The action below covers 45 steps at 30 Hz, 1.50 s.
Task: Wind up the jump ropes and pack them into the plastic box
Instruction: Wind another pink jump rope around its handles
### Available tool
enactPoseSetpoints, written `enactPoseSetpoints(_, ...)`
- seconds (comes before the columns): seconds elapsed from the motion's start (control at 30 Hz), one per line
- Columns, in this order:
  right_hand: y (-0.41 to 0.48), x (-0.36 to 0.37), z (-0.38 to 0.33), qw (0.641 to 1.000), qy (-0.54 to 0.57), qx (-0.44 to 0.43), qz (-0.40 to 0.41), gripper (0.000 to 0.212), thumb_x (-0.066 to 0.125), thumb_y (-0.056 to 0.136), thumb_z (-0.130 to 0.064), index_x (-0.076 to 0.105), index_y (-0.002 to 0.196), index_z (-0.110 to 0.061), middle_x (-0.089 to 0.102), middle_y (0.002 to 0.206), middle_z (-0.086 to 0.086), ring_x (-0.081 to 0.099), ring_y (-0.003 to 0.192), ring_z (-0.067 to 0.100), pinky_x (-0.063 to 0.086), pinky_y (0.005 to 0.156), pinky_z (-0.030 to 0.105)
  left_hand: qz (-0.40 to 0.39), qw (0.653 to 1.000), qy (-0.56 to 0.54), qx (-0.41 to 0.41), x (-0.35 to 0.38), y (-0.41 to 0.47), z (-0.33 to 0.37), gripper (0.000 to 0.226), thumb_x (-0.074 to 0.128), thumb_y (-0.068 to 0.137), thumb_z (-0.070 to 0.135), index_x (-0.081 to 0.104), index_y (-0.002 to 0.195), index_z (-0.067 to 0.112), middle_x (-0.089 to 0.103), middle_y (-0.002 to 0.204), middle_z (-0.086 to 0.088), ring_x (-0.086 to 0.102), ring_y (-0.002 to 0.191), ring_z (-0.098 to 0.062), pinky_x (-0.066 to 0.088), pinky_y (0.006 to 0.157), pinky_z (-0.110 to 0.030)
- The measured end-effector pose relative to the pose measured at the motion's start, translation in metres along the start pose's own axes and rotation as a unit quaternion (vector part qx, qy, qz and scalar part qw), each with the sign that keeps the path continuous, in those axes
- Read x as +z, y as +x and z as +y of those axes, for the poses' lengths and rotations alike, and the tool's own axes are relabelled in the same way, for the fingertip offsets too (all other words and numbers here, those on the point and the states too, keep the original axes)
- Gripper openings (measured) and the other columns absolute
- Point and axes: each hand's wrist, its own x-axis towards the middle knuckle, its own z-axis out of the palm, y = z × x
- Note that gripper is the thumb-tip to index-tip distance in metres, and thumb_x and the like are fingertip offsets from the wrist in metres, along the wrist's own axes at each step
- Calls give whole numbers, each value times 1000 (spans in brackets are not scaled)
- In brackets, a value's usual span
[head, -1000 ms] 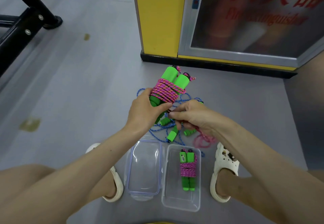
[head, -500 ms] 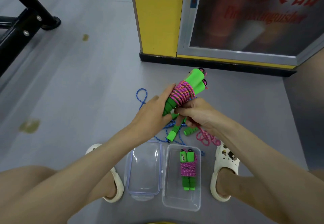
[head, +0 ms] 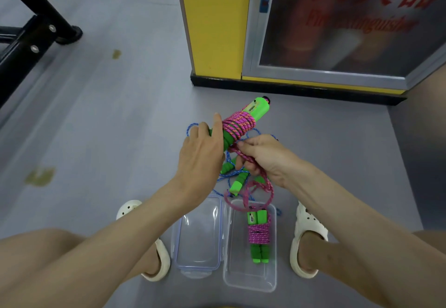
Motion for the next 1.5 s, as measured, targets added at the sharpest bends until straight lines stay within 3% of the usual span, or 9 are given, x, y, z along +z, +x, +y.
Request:
enactPoseSetpoints(0.4,5,-11,0,999,46,19,17,24,44,100,-16,57,85,-2,54,45,2,24,28,3,18,31,16,97,988,119,25,12,4,4,83,87,48,16,58,124,3,57,79,-10,56,68,-24,42,53,-29)
enactPoseSetpoints(0.6,0,-9,-1,999,33,-6,27,38,57,91,-39,61,74,-5,49,45,2,21,32,7,16,35,18,175,964,189,73,12,1,11,56,25,79,4,44,132,4,57,87,-8,54,74,-22,41,61,-30)
enactPoseSetpoints(0.67,0,-9,1,998,32,-11,58,42,59,89,-44,61,71,-6,44,41,0,19,32,8,15,35,18,198,960,179,86,19,1,14,51,33,83,8,38,134,3,57,90,-9,52,76,-23,41,64,-31)
enactPoseSetpoints(0.77,1,-10,3,996,20,-44,78,40,56,93,-39,59,72,-5,43,45,3,22,31,6,19,34,17,167,979,77,86,21,2,14,78,72,68,24,40,136,2,56,100,-16,52,84,-29,44,70,-36)
enactPoseSetpoints(0.9,3,-20,7,989,-41,-80,121,44,55,94,-37,55,63,-5,45,51,5,27,30,3,23,35,14,59,972,-201,107,12,7,10,81,75,75,26,37,144,9,45,114,-19,46,103,-33,43,88,-40)
enactPoseSetpoints(1.0,2,-25,11,981,-115,-107,118,42,53,95,-34,54,61,-10,49,53,1,33,31,0,26,36,11,-83,855,-512,-16,-2,14,3,50,68,86,15,48,131,23,45,113,-6,49,104,-15,44,87,-17)
enactPoseSetpoints(1.17,-1,-21,11,974,-159,-145,65,40,49,97,-33,55,65,-9,51,53,0,36,34,2,28,40,10,-177,687,-683,-171,-5,18,-11,61,80,65,24,57,120,11,63,106,-16,65,91,-24,54,79,-31)
enactPoseSetpoints(1.4,-4,-17,8,985,-125,-117,-10,32,51,96,-31,60,80,-6,51,55,2,37,35,1,28,38,11,-240,661,-691,-169,-7,9,-13,64,74,75,7,41,129,19,66,109,-10,70,90,-24,58,73,-35)
enactPoseSetpoints(1.5,-2,-21,5,989,-126,-74,-30,29,56,93,-32,65,87,-5,54,55,3,33,36,4,24,37,16,-209,716,-650,-144,-7,12,-17,65,76,75,5,41,128,17,65,114,-14,69,95,-31,57,81,-41)
